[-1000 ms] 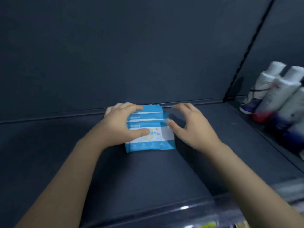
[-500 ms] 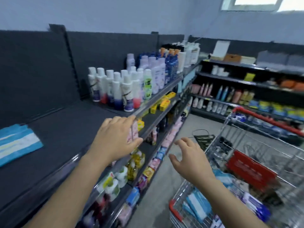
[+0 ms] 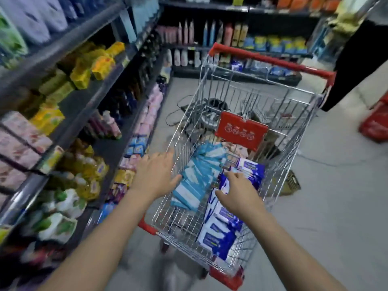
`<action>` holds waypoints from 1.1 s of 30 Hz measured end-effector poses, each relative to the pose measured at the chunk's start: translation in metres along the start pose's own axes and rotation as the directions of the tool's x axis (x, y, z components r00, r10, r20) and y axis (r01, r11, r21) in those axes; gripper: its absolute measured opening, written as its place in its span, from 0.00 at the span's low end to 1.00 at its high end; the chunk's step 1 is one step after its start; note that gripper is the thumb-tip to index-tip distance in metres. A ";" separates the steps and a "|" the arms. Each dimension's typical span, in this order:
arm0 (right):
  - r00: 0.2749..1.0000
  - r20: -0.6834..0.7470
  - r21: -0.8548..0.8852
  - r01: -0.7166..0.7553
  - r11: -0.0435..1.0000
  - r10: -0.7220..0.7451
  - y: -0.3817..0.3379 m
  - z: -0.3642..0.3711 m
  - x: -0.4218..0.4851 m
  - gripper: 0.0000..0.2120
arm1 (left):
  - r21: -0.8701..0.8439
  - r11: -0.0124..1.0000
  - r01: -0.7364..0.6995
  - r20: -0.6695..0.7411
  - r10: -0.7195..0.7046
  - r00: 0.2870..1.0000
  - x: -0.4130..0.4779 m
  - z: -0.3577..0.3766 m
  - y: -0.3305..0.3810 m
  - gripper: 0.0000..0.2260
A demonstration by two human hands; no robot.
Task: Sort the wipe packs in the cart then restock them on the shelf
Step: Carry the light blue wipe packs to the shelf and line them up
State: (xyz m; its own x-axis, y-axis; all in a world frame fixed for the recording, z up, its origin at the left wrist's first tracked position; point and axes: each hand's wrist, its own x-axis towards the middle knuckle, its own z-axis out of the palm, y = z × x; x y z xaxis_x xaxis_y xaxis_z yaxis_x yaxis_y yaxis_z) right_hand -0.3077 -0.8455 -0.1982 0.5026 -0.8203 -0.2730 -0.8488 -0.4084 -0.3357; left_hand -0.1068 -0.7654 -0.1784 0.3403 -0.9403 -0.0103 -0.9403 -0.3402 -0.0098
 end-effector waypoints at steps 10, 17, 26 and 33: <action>0.952 0.257 0.175 -0.212 0.961 0.164 0.003 0.168 0.175 0.29 | -0.176 0.962 -0.207 0.349 0.258 0.901 0.158 0.215 -0.011 0.20; 0.914 0.346 0.128 -0.269 0.954 0.211 0.015 0.272 0.207 0.34 | -0.140 0.962 -0.233 0.495 0.272 0.825 0.184 0.319 0.002 0.19; 0.892 0.391 0.075 -0.279 0.957 0.229 0.021 0.283 0.212 0.15 | -0.327 0.944 -0.046 0.538 0.226 0.812 0.191 0.349 0.003 0.18; 0.904 0.322 0.001 -0.298 0.954 0.282 0.064 0.190 0.199 0.14 | -0.392 0.920 0.029 0.694 0.275 0.665 0.174 0.327 0.009 0.08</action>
State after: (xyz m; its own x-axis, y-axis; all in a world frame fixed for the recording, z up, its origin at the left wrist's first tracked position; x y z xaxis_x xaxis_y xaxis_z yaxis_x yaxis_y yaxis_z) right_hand -0.2313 -0.9589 -0.4453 0.2676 -0.7277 -0.6316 -0.9599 -0.1446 -0.2401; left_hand -0.0536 -0.9279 -0.5077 -0.0281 -0.7098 -0.7039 -0.8569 -0.3454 0.3825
